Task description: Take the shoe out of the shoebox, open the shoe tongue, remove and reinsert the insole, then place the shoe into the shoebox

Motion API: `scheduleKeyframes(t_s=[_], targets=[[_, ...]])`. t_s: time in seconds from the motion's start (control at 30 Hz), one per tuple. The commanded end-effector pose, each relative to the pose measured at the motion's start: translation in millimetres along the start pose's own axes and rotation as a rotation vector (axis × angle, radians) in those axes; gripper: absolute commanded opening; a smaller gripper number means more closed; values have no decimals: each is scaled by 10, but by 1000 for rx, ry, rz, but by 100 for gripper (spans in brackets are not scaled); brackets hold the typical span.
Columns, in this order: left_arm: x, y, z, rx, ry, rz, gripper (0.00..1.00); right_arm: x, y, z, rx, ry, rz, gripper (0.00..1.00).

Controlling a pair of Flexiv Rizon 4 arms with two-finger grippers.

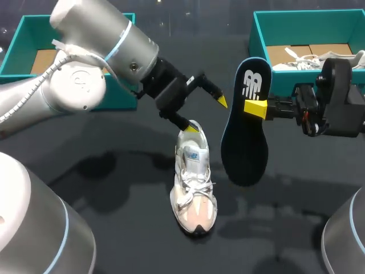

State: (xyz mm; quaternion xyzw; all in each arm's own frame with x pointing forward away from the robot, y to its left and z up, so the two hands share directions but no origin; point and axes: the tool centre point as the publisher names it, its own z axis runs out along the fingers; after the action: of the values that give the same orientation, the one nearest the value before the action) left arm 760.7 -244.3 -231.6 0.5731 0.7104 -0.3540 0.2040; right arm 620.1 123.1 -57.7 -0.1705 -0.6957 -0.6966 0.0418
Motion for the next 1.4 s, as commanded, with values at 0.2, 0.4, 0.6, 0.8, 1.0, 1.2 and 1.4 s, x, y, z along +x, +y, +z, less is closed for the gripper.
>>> scheduleKeyframes(t_s=[0.2,0.4,0.6,0.8,1.0,1.2,1.4], targets=[[-274,-42,-31,-2,-310,125,100,69,-20,-31,-1,-12,0,0],[-504,-73,-273,64,-497,207,100,69,-20,-31,-1,-12,0,0],[-504,-73,-273,64,-497,207,100,69,-20,-31,-1,-12,0,0],[-491,-66,-295,17,-535,239,100,69,-20,-31,-1,-12,0,0],[-560,-31,-505,-100,-697,316,100,10,9,-57,-17,-6,23,0],[-589,31,-671,-142,-724,356,100,-411,63,-217,-39,60,235,0],[-613,94,-738,-140,-726,378,100,-898,184,-427,-34,115,380,0]])
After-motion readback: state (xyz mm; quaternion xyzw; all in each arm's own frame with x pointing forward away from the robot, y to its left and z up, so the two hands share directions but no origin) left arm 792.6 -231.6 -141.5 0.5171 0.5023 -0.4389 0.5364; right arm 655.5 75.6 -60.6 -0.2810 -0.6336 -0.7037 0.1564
